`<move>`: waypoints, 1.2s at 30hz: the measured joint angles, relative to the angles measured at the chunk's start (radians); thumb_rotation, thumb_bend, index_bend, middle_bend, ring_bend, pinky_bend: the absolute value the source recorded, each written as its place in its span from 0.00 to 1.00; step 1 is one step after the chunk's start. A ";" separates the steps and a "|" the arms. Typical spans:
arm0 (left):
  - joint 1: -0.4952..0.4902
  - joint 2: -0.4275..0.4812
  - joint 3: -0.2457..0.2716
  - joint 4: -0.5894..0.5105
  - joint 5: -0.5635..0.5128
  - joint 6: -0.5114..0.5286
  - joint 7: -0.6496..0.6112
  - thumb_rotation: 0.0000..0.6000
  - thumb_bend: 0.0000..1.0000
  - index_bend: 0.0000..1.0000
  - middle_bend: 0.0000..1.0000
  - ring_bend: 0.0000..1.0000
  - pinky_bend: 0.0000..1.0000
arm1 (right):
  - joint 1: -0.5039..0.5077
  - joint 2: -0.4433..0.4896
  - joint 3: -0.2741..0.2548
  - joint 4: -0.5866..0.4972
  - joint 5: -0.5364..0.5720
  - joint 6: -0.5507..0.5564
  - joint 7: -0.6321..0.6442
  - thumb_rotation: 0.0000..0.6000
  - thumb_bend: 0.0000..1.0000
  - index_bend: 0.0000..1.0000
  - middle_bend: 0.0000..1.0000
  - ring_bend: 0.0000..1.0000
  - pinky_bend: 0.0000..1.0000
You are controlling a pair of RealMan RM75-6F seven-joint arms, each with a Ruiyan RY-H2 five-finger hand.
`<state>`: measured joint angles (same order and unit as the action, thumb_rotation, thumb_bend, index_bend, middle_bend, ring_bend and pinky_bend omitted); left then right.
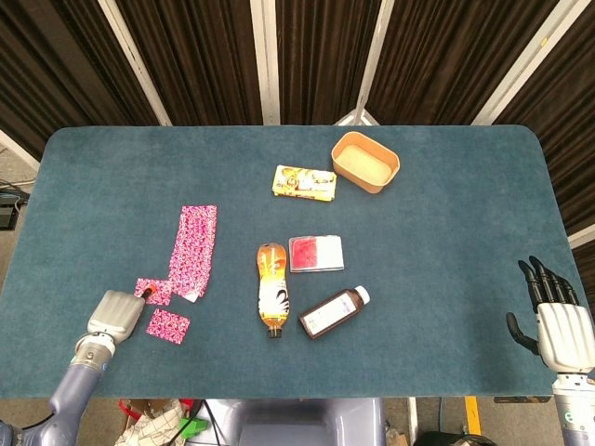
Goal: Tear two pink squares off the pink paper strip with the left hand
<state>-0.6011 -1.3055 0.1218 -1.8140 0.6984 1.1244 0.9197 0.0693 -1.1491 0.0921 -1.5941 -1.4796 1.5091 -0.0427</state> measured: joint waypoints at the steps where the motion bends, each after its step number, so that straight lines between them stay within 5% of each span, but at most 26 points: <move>1: 0.001 0.005 0.001 0.004 -0.001 -0.001 -0.004 1.00 0.86 0.15 0.89 0.71 0.67 | 0.000 -0.001 0.000 0.000 0.000 -0.001 -0.002 1.00 0.41 0.03 0.06 0.12 0.15; 15: 0.017 0.057 0.016 0.013 0.008 -0.003 -0.060 1.00 0.86 0.15 0.89 0.71 0.67 | 0.003 -0.006 -0.002 -0.006 0.000 -0.005 -0.018 1.00 0.41 0.03 0.06 0.12 0.15; 23: 0.023 0.077 0.003 -0.019 0.114 0.006 -0.121 1.00 0.79 0.15 0.86 0.68 0.66 | 0.004 -0.007 -0.002 -0.005 -0.002 -0.003 -0.020 1.00 0.41 0.03 0.06 0.12 0.15; 28: 0.050 0.122 0.006 -0.090 0.248 0.048 -0.191 1.00 0.54 0.15 0.64 0.48 0.52 | 0.004 -0.007 -0.002 -0.002 -0.001 -0.005 -0.014 1.00 0.41 0.03 0.06 0.12 0.15; 30: 0.073 0.149 0.016 -0.127 0.311 0.077 -0.230 1.00 0.43 0.15 0.45 0.31 0.33 | 0.004 -0.007 -0.002 -0.002 -0.001 -0.005 -0.013 1.00 0.41 0.03 0.06 0.12 0.15; 33: 0.135 0.197 0.044 -0.167 0.443 0.160 -0.317 1.00 0.35 0.15 0.22 0.11 0.14 | 0.003 -0.006 -0.001 -0.003 -0.002 -0.002 -0.009 1.00 0.41 0.03 0.06 0.12 0.15; 36: 0.226 0.233 0.079 -0.173 0.591 0.287 -0.428 1.00 0.31 0.15 0.10 0.01 0.08 | 0.001 -0.005 0.001 -0.008 0.004 -0.001 -0.007 1.00 0.41 0.03 0.06 0.11 0.15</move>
<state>-0.3752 -1.0720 0.2005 -1.9872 1.2898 1.4114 0.4914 0.0699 -1.1542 0.0927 -1.6022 -1.4754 1.5084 -0.0501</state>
